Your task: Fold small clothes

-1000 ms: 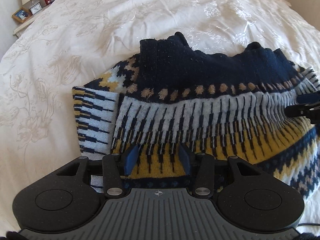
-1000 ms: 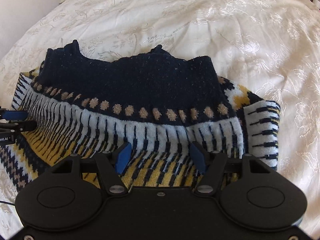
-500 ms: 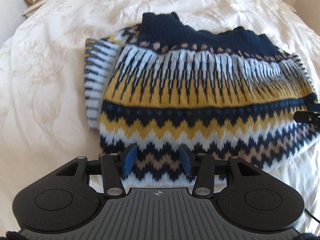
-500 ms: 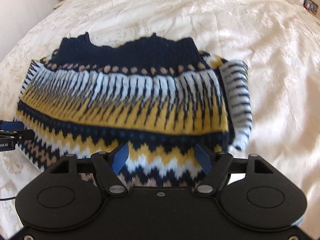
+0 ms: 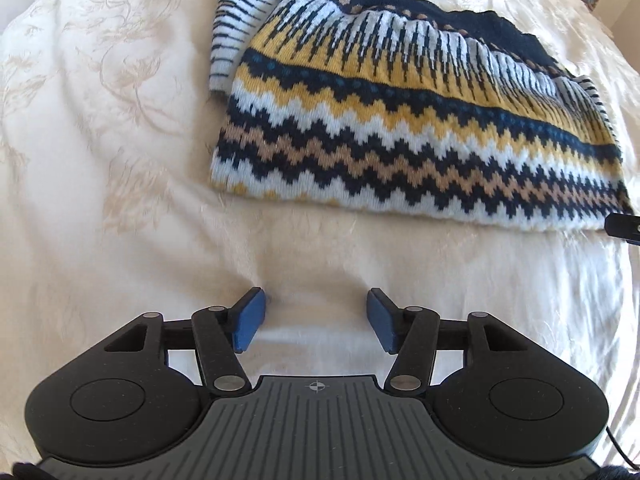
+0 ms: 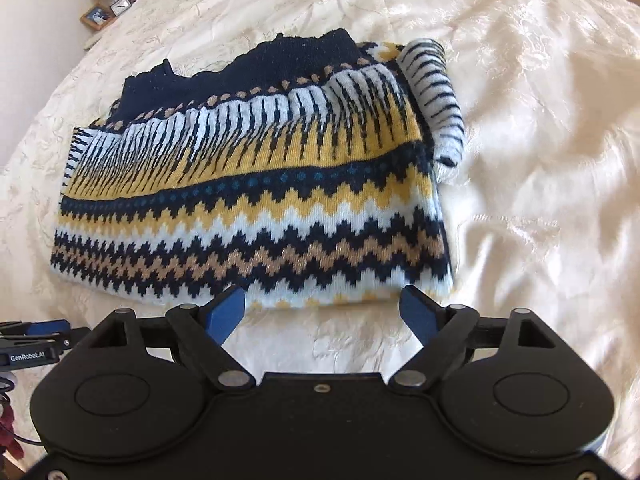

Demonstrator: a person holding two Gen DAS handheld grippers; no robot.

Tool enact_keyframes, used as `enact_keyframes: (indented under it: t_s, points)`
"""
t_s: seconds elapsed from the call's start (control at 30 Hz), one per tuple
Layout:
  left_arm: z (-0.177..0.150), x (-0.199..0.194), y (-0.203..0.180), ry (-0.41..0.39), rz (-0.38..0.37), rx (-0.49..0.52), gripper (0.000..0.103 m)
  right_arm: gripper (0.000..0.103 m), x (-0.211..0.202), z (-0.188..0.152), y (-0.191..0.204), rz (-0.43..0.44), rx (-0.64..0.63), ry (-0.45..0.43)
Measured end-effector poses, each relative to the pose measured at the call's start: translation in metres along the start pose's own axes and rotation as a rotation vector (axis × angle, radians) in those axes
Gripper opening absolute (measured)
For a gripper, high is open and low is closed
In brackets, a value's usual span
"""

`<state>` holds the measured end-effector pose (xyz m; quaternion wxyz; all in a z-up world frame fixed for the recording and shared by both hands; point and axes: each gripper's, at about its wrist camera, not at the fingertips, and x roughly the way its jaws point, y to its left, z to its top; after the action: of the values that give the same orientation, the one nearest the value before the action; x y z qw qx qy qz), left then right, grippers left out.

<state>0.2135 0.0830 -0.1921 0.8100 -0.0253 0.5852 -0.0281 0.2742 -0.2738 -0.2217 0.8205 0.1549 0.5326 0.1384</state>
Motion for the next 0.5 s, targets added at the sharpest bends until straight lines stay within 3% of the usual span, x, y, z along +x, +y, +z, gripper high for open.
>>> enact_keyframes:
  t_s: [0.27, 0.5]
  points:
    - [-0.038, -0.010, 0.000, 0.023, -0.022, -0.064, 0.061, 0.088, -0.009, -0.040, -0.010, 0.062, 0.109, 0.062]
    - [-0.023, -0.035, -0.015, -0.039, -0.050, -0.072, 0.061, 0.090, -0.018, -0.026, -0.033, 0.108, 0.208, 0.012]
